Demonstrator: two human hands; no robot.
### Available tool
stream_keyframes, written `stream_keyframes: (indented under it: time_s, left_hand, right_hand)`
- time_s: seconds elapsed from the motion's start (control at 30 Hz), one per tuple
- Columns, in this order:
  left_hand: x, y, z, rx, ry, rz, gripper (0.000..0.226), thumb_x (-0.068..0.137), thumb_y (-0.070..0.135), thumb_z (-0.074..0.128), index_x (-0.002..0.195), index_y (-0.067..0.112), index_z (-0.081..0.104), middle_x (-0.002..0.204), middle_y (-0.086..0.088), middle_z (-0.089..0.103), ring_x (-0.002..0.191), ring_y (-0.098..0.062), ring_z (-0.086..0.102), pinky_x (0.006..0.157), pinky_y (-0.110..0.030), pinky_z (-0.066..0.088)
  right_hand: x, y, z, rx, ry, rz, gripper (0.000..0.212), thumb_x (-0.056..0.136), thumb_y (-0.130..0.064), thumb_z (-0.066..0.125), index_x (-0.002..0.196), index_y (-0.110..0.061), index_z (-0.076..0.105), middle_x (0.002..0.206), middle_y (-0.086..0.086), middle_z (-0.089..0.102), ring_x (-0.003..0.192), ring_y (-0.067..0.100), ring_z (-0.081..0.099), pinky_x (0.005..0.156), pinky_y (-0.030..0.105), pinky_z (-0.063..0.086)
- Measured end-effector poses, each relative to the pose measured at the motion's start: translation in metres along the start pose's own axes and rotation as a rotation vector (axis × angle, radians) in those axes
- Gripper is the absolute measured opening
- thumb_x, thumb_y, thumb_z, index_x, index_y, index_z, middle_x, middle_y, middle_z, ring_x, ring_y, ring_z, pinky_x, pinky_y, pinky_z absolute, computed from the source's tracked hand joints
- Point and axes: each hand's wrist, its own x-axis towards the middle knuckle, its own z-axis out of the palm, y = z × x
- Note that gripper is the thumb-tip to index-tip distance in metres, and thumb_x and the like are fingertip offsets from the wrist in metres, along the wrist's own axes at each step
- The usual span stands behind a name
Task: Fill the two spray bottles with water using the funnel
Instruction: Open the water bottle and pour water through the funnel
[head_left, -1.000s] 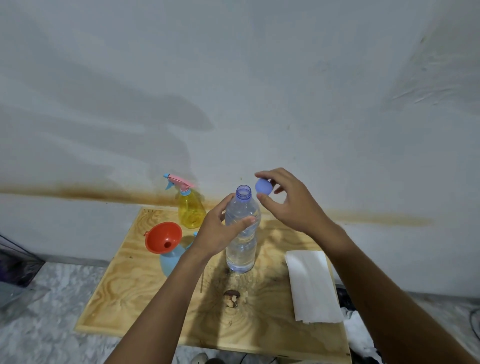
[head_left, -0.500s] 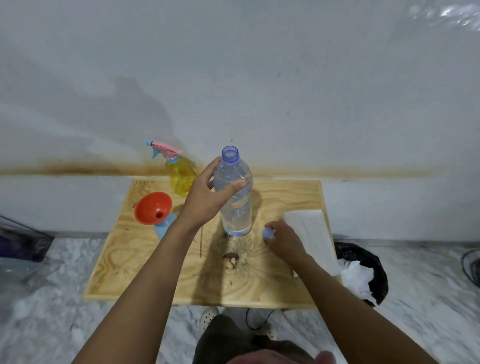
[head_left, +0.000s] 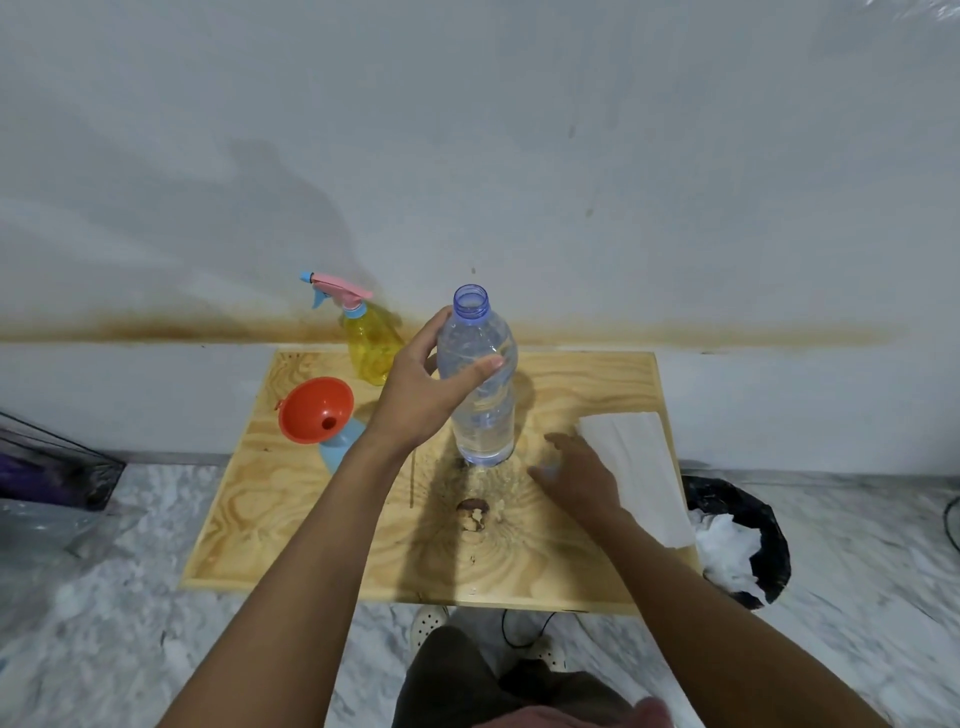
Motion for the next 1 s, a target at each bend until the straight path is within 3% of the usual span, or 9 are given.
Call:
stream_keyframes:
  time_s: [0.07, 0.17, 0.27, 0.33, 0.47, 0.6, 0.77, 0.9, 1.0]
  left_hand:
    - [0.000, 0.000, 0.000, -0.004, 0.005, -0.002, 0.067, 0.077, 0.043, 0.082, 0.136, 0.038, 0.054, 0.130, 0.014, 0.065, 0.121, -0.012, 0.061, 0.101, -0.044, 0.053]
    - [-0.001, 0.002, -0.001, -0.002, 0.006, 0.007, 0.068, 0.073, 0.045, 0.084, 0.134, 0.038, 0.056, 0.128, 0.015, 0.066, 0.120, -0.010, 0.062, 0.100, -0.043, 0.053]
    - [-0.002, 0.007, -0.001, 0.017, -0.005, 0.025, 0.056, 0.078, 0.033, 0.083, 0.129, 0.037, 0.060, 0.121, 0.016, 0.069, 0.114, -0.004, 0.064, 0.098, -0.041, 0.055]
    - [0.001, 0.010, -0.005, 0.065, -0.029, 0.023, 0.053, 0.078, 0.035, 0.083, 0.126, 0.040, 0.061, 0.120, 0.017, 0.069, 0.114, -0.001, 0.063, 0.098, -0.041, 0.054]
    - [0.008, 0.016, -0.020, 0.186, -0.082, 0.017, 0.058, 0.070, 0.059, 0.078, 0.124, 0.048, 0.061, 0.130, 0.013, 0.057, 0.122, -0.006, 0.057, 0.101, -0.044, 0.052]
    - [0.010, 0.017, -0.027, 0.156, -0.103, 0.043, 0.059, 0.070, 0.054, 0.080, 0.125, 0.041, 0.064, 0.128, 0.012, 0.064, 0.119, -0.014, 0.062, 0.100, -0.046, 0.052]
    - [0.011, 0.015, -0.028, 0.125, -0.095, 0.024, 0.063, 0.069, 0.051, 0.081, 0.126, 0.033, 0.065, 0.124, 0.011, 0.068, 0.118, -0.013, 0.063, 0.101, -0.045, 0.052]
    - [0.012, 0.013, -0.028, 0.095, -0.079, 0.009, 0.064, 0.066, 0.050, 0.082, 0.126, 0.033, 0.066, 0.123, 0.011, 0.067, 0.116, -0.013, 0.065, 0.099, -0.043, 0.054]
    - [0.013, 0.014, -0.028, 0.081, -0.065, 0.005, 0.061, 0.067, 0.047, 0.082, 0.124, 0.033, 0.066, 0.123, 0.010, 0.068, 0.115, -0.012, 0.065, 0.095, -0.041, 0.057]
  right_hand:
    - [-0.004, -0.021, -0.014, 0.159, 0.138, -0.050, 0.069, 0.082, -0.053, 0.074, 0.141, -0.026, 0.049, 0.138, -0.005, 0.055, 0.125, 0.013, 0.054, 0.100, 0.039, 0.049]
    - [-0.011, -0.056, -0.034, 0.443, 0.254, -0.254, 0.077, 0.077, -0.048, 0.082, 0.142, -0.025, 0.048, 0.135, -0.007, 0.057, 0.122, 0.007, 0.055, 0.096, 0.036, 0.053]
    - [-0.015, -0.088, -0.052, 0.549, 0.187, -0.451, 0.081, 0.073, -0.048, 0.083, 0.143, -0.033, 0.044, 0.142, -0.014, 0.054, 0.131, 0.004, 0.051, 0.104, 0.032, 0.048]
    - [-0.014, -0.104, -0.057, 0.633, 0.112, -0.525, 0.081, 0.074, -0.037, 0.087, 0.140, -0.043, 0.041, 0.142, -0.021, 0.053, 0.133, 0.003, 0.050, 0.108, 0.026, 0.044]
    - [-0.006, -0.117, -0.051, 0.715, 0.133, -0.527, 0.083, 0.075, -0.027, 0.088, 0.145, -0.022, 0.044, 0.140, -0.008, 0.058, 0.130, 0.009, 0.055, 0.107, 0.035, 0.048]
    - [0.004, -0.115, -0.043, 0.780, 0.163, -0.502, 0.089, 0.070, -0.031, 0.090, 0.144, -0.016, 0.045, 0.141, -0.003, 0.056, 0.131, 0.014, 0.055, 0.107, 0.045, 0.049]
    - [0.015, -0.118, -0.032, 0.769, 0.177, -0.502, 0.092, 0.069, -0.023, 0.089, 0.146, -0.007, 0.041, 0.143, -0.006, 0.054, 0.132, 0.007, 0.053, 0.107, 0.032, 0.049]
    - [0.019, -0.121, -0.030, 0.736, 0.166, -0.568, 0.095, 0.067, -0.034, 0.084, 0.144, -0.008, 0.036, 0.140, -0.011, 0.049, 0.129, -0.005, 0.051, 0.103, 0.015, 0.044]
    - [0.023, -0.124, -0.033, 0.713, 0.170, -0.607, 0.093, 0.067, -0.036, 0.083, 0.142, -0.010, 0.035, 0.139, -0.014, 0.047, 0.128, -0.010, 0.049, 0.101, 0.012, 0.043]
